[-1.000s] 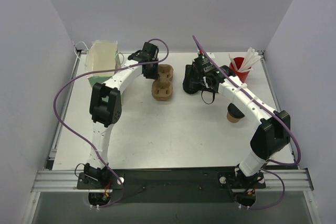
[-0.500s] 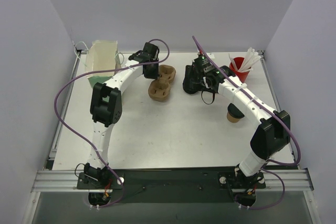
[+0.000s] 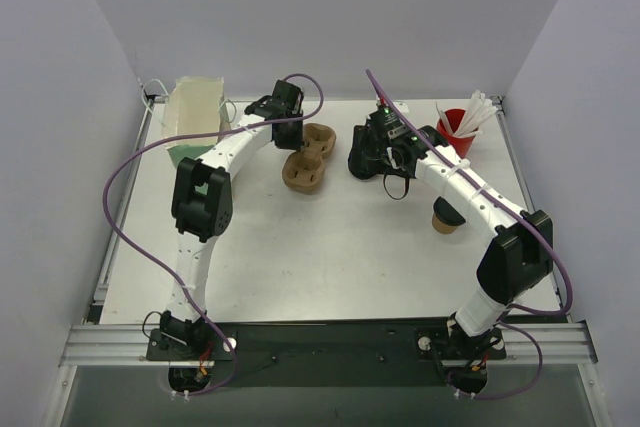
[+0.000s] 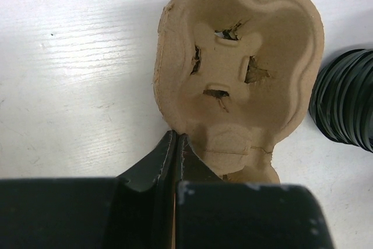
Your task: Pack the takeout coffee
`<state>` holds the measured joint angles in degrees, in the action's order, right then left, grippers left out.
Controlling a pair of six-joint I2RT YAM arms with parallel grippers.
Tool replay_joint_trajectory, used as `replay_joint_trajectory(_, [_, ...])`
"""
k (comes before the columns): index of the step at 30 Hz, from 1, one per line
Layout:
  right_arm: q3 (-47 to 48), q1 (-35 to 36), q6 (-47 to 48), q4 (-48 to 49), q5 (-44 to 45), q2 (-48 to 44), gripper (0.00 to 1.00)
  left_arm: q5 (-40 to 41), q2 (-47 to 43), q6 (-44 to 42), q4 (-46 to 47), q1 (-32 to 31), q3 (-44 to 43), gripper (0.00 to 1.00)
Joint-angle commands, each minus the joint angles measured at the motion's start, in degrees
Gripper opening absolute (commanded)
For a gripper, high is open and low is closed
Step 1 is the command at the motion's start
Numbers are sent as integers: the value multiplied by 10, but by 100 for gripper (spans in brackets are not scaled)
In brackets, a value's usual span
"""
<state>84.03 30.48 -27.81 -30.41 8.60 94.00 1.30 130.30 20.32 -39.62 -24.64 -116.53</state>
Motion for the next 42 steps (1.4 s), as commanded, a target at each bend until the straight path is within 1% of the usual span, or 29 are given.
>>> replay_joint_trajectory(1, [-2, 5, 4, -13, 15, -7, 97, -26, -50, -7, 31, 5, -26, 3])
replay_joint_trajectory(9, [1, 5, 5, -13, 14, -6, 97, -43, -66, 5, 39, 16, -16, 2])
replay_joint_trajectory(15, [2, 5, 6, -12, 12, -3, 97, -57, -63, 17, 38, 23, -7, 0])
replay_joint_trajectory(18, [2, 5, 6, -12, 12, -3, 97, -94, -81, 54, 73, 36, 42, 0])
replay_joint_trajectory(19, [2, 5, 6, -12, 12, -3, 97, -108, -87, 64, 94, 39, 71, 0])
replay_joint_trajectory(22, [3, 6, 7, -12, 9, -1, 97, -121, -102, 88, 116, 43, 103, 0])
replay_joint_trajectory(25, [3, 6, 7, -13, 5, 2, 97, -118, -116, 108, 130, 43, 132, 0])
replay_joint_trajectory(27, [3, 7, 5, -12, 5, 3, 97, -111, -131, 125, 139, 42, 169, 0])
replay_joint_trajectory(29, [3, 8, 5, -12, 4, 5, 97, -99, -148, 131, 156, 41, 198, 4])
replay_joint_trajectory(33, [7, 11, 5, -11, 4, 7, 97, -89, -159, 129, 164, 41, 213, 7])
replay_joint_trajectory(37, [8, 12, 5, -12, 4, 8, 97, -90, -161, 125, 168, 42, 204, 2])
replay_joint_trajectory(42, [6, 13, 6, -12, 6, 7, 97, -99, -166, 117, 183, 43, 198, 2])
